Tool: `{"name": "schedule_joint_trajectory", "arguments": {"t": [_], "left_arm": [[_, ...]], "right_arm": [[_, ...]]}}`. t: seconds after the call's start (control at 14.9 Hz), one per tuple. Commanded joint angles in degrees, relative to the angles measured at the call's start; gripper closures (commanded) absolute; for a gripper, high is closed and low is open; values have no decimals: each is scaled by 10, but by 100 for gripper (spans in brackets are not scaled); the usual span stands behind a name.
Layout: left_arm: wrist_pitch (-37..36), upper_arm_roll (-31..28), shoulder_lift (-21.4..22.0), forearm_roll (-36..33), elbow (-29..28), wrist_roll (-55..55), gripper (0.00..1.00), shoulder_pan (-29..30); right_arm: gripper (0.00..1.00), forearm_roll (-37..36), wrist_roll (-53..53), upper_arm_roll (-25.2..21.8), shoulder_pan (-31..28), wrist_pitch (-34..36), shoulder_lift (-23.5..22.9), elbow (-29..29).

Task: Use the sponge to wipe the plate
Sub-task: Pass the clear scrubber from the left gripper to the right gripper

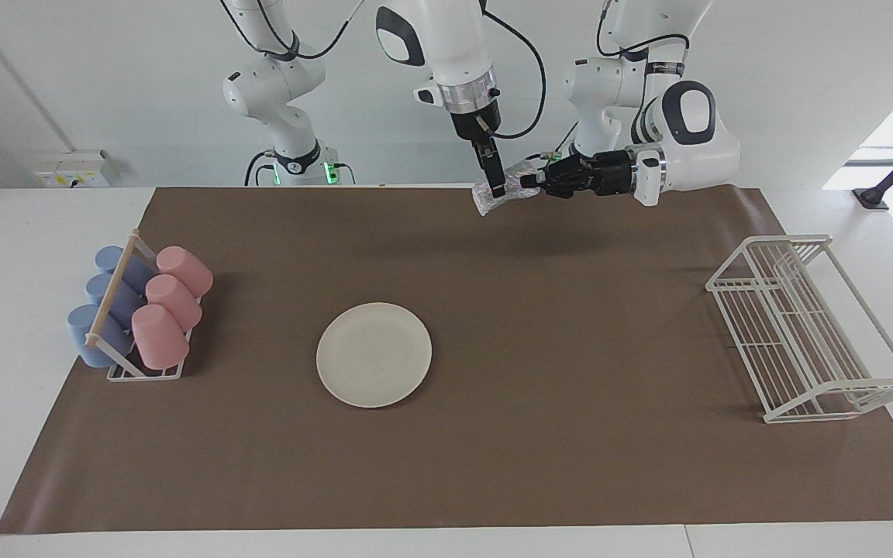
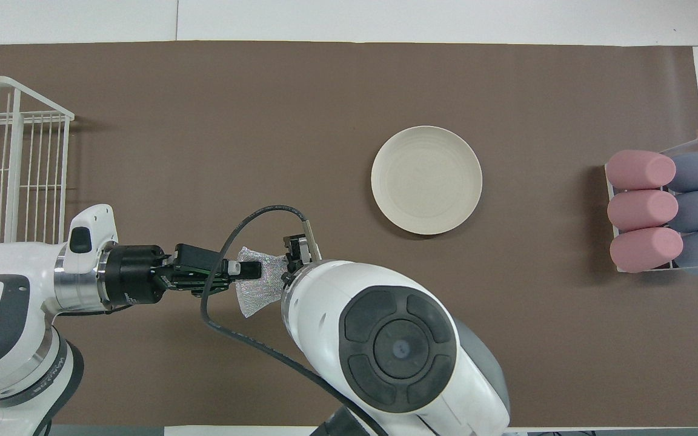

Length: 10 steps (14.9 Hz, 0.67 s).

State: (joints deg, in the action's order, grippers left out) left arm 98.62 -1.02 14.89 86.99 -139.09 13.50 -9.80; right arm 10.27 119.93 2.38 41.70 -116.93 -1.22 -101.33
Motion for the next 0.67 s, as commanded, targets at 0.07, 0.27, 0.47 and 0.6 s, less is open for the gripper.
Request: {"name": "schedule_joint_trajectory", "arguments": {"t": [0.07,0.27,0.47,0.6], "left_arm": [[-10,-2,16,5,-17,7,100,7],[-9,-2,16,5,-17,7,100,7],[-5,-1,17,4,-16,6,100,6],[1,3,23,-48,-3,-7,22,4]], "right_arm": [[98,6,-28,2,-3,-24,17,-21],[100,9,-28,2,-3,-32,15,-20],[100,9,-28,2,-4,-31,14,-19],[100,9,-28,2,-4,-31,14,-18]]}}
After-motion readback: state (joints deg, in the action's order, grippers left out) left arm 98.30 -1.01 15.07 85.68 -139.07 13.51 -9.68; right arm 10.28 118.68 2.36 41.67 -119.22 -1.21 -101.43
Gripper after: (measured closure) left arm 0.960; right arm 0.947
